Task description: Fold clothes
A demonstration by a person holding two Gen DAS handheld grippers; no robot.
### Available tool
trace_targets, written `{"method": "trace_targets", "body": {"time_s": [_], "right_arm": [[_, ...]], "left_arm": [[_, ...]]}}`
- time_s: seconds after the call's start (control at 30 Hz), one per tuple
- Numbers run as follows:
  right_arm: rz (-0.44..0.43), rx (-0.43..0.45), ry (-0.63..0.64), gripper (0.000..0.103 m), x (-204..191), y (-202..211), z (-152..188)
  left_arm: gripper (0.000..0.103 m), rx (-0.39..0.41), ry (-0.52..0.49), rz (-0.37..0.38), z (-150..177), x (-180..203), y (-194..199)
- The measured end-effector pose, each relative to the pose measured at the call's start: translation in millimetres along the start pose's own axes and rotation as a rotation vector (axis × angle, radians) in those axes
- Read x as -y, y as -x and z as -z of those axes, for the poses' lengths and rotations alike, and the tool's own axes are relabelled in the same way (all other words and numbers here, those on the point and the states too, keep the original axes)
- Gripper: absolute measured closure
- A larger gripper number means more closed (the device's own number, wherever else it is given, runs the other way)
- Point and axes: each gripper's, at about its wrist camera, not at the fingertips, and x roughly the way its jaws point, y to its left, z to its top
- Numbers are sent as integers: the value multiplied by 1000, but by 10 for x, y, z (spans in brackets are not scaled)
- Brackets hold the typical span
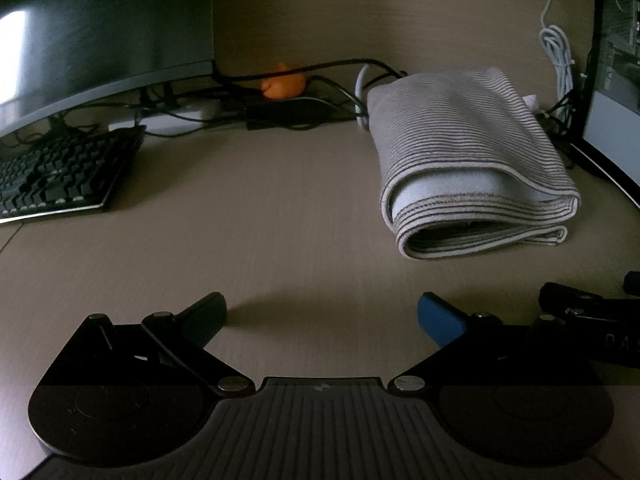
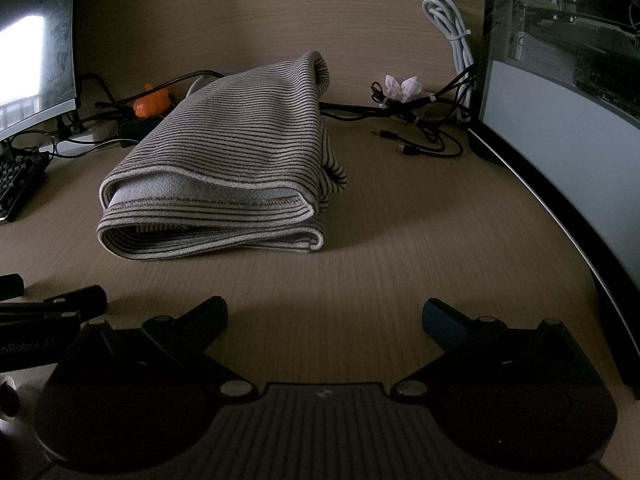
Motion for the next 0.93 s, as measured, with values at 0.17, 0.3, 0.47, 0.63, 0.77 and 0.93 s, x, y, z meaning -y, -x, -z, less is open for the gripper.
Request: {"method": "trace_targets", "body": {"time_s": [0.17, 0.3, 0.47, 0.63, 0.77, 0.93], "right_arm": [[0, 0, 0, 0, -2, 2, -1], [1, 1, 1, 0, -2, 1, -1], [1, 1, 1, 0, -1, 0, -1], [1, 1, 1, 0, 0, 0, 0], [1, 1, 1, 0, 0, -1, 1], [1, 1, 1, 0, 2, -2, 1]], "left_arm": [[0, -6, 2, 8, -11, -10, -8], [0, -6, 3, 7, -14, -6, -8], [0, -7, 4, 5, -19, 0, -8], [0, -7, 4, 5, -19, -4, -9], [0, -7, 4, 6, -19, -7, -10], [0, -6, 3, 9, -20, -13, -8]]}}
